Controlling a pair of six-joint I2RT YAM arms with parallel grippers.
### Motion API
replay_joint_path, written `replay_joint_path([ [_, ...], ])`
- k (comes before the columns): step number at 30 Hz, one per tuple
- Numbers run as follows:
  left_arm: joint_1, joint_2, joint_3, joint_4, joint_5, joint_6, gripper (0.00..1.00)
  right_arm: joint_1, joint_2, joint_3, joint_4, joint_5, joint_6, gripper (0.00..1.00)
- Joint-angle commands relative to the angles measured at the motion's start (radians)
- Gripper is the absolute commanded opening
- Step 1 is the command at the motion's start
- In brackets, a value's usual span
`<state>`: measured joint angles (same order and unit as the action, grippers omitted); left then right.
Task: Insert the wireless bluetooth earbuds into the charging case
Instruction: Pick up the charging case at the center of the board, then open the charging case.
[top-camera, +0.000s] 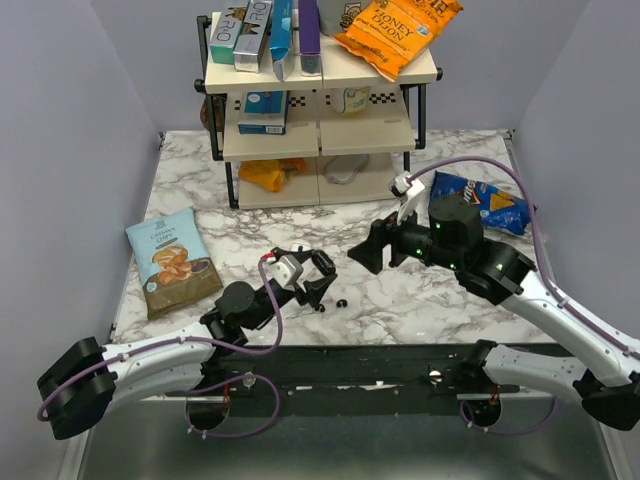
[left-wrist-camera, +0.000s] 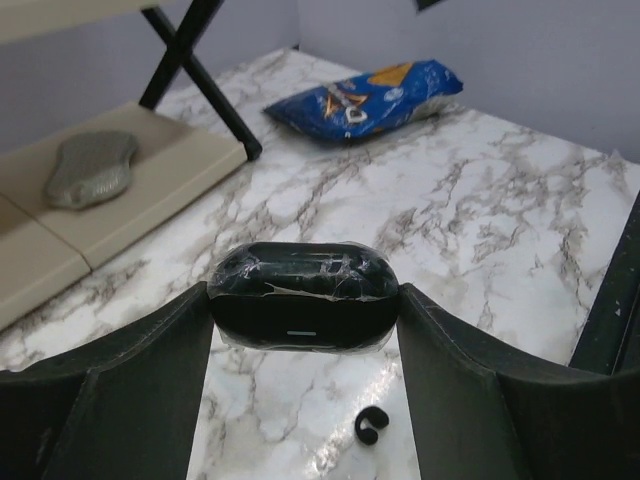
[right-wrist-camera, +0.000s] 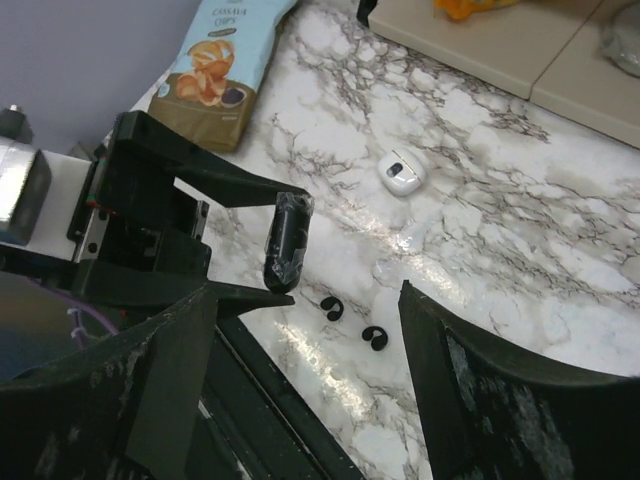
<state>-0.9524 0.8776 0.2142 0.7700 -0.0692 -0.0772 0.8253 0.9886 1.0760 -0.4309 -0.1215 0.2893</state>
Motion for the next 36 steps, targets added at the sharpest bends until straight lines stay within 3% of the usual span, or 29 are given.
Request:
replay_joint_path([
  [1, -0.049, -0.037, 0.004, 0.115, 0.013, 0.169, 0.00, 0.028, 0.059, 0.042, -0.094, -0.064, -0.045, 0.84],
  [9, -0.114, -0.045, 0.030, 0.057, -0.055, 0.280, 0.00, 0.060, 0.131, 0.078, -0.071, -0.064, -0.033, 0.84],
  [21, -0.164, -0.052, 0.036, 0.046, -0.104, 0.304, 0.00, 0.092, 0.246, 0.108, -0.078, -0.037, -0.030, 0.84],
  [36, -0.183, -0.081, 0.040, 0.028, -0.129, 0.313, 0.00, 0.092, 0.252, 0.084, -0.100, 0.081, -0.022, 0.84],
])
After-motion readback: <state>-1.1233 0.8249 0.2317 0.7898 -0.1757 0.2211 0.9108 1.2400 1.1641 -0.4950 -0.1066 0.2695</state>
